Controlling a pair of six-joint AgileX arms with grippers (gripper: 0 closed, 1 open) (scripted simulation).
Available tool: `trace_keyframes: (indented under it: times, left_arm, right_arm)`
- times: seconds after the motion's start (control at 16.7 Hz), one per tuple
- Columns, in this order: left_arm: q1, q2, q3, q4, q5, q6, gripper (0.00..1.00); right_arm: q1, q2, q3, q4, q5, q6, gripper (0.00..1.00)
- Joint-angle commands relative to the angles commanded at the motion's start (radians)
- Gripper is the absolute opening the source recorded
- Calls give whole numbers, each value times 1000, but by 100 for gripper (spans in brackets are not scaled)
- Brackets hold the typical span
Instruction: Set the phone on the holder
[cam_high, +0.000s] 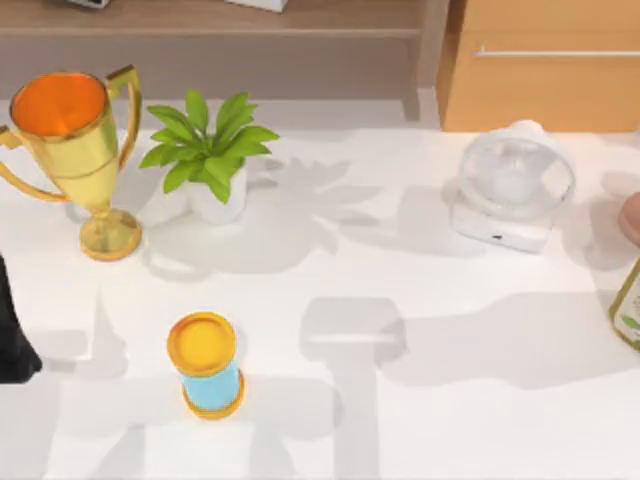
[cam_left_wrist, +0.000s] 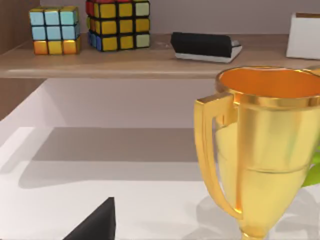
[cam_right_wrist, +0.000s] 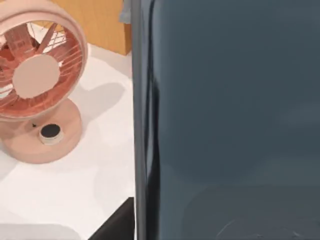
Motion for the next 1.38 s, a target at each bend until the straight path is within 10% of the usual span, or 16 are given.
trace_keyframes:
  times: [0.3,1.08,1.38]
  left_arm:
    - [0,0,0,0,0,0,100]
    - [0,0,0,0,0,0,100]
    - [0,0,0,0,0,0,100]
  right_arm:
    - [4,10,-7,20,-19,15,0]
    - [4,10,-7,20,-19,15,98]
    - [4,10,-7,20,-19,15,100]
